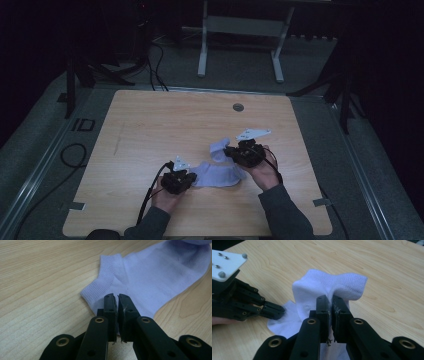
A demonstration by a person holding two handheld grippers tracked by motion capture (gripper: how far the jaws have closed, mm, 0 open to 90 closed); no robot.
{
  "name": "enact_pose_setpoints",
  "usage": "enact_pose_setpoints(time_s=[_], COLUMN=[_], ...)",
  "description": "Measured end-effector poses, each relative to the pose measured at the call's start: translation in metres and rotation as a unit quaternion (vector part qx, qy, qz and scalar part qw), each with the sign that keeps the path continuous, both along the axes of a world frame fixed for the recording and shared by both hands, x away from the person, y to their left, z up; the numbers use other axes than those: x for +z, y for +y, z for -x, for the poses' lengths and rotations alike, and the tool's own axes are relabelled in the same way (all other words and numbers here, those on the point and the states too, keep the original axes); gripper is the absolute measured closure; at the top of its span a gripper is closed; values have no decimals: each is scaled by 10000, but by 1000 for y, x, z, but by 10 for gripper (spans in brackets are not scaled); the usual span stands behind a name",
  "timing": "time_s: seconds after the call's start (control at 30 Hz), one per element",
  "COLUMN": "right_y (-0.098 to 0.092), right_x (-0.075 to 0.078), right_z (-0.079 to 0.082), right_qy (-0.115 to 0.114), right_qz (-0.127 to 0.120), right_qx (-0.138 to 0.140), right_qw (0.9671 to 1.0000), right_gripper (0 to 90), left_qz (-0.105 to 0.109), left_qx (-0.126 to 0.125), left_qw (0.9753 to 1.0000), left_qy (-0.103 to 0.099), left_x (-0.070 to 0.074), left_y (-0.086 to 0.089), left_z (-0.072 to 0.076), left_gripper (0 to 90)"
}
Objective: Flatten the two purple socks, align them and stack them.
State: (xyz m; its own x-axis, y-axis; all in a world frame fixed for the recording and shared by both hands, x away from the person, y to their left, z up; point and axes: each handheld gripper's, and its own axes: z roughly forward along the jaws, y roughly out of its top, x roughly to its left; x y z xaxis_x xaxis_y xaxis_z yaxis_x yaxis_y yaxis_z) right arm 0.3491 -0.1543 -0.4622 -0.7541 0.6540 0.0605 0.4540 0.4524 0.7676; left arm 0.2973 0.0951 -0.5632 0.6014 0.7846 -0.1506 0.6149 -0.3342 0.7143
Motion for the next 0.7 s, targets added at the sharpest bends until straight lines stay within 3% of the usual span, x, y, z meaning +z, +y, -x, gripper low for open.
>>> enact_pose_setpoints(time_s=[0.27, 0.43, 0.57, 0.7], right_y=[-3, -1, 3, 3], right_x=[20, 16, 7, 13], right_z=[5, 8, 6, 7], right_qy=[-238, -305, -229, -331], right_qz=[-128, -55, -28, -75], right_qx=[-69, -121, -142, -166], right_qw=[9996, 9994, 9996, 9993], right_gripper=[847, 846, 847, 847], left_qz=[10, 35, 53, 50], left_qx=[-4, -9, -11, -9], left_qw=[10000, 10000, 10000, 10000], left_qy=[11, 32, 47, 47], left_x=[0, 0, 0, 0], left_y=[0, 0, 0, 0], left_z=[0, 0, 0, 0], left_gripper=[851, 849, 847, 847])
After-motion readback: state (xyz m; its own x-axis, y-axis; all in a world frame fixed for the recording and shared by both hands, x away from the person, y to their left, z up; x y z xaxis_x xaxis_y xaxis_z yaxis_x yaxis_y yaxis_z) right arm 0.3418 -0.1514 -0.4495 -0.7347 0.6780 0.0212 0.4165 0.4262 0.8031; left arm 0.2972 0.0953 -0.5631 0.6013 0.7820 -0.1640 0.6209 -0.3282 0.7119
